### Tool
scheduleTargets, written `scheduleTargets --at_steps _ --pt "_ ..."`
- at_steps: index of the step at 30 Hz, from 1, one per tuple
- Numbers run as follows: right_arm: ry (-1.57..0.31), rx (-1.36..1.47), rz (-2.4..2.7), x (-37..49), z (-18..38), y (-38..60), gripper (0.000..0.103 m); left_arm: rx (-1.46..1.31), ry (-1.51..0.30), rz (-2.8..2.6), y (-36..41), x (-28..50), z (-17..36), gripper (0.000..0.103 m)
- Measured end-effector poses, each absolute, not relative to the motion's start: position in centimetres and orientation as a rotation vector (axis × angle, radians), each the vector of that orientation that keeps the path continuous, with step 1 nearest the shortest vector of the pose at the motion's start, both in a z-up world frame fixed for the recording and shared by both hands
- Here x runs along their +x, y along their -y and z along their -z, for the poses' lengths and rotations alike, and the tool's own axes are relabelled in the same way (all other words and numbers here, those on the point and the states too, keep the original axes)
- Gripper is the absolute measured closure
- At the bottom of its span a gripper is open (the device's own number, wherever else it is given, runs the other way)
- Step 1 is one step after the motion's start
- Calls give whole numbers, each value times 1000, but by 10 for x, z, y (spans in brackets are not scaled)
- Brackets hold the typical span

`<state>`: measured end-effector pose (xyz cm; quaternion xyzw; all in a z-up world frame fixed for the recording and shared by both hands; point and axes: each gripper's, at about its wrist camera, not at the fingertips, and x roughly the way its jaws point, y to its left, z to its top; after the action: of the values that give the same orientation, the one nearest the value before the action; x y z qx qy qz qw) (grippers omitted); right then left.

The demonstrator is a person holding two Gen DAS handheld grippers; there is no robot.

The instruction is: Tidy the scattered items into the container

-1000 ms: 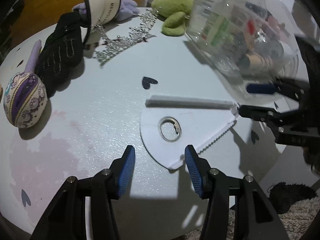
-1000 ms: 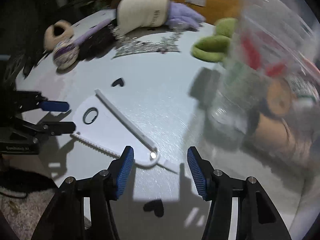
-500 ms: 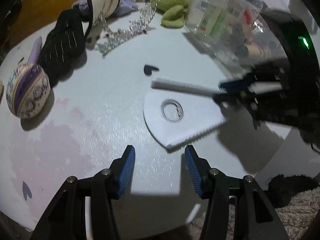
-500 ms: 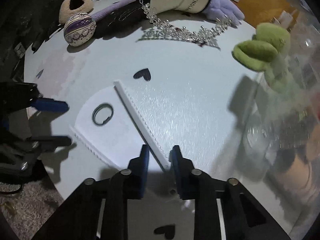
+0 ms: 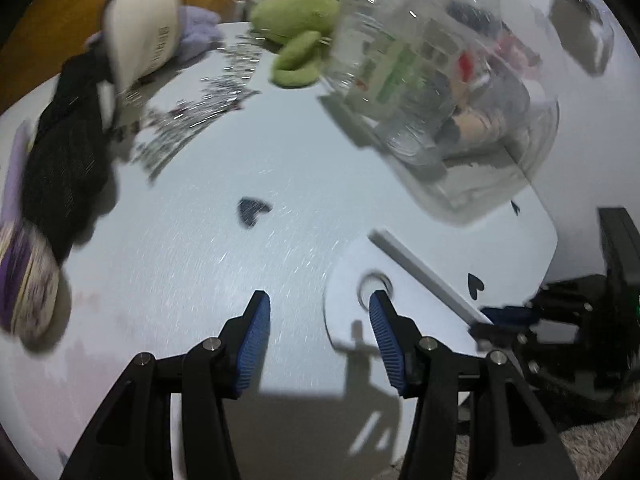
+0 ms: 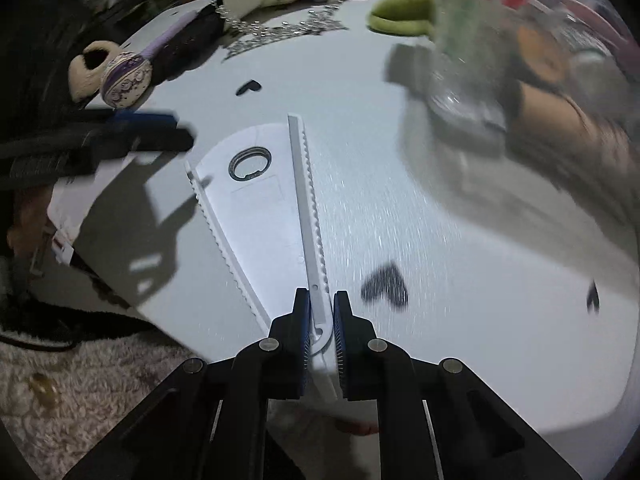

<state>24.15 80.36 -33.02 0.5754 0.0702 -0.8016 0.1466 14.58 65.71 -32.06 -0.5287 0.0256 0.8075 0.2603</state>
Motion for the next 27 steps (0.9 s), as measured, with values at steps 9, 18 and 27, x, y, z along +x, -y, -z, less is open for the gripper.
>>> scheduleTargets --at_steps 9,18,27 --pt "690 1652 2578 282 308 -862 37 -1332 -480 -1996 -696 148 334 51" --pt "1840 1430 2424 354 360 -909 33 -1144 -651 -1885 -720 159 339 50" --pt "2079 1131 2291 343 385 -877 45 -1075 -698 -1801 -733 160 338 50"
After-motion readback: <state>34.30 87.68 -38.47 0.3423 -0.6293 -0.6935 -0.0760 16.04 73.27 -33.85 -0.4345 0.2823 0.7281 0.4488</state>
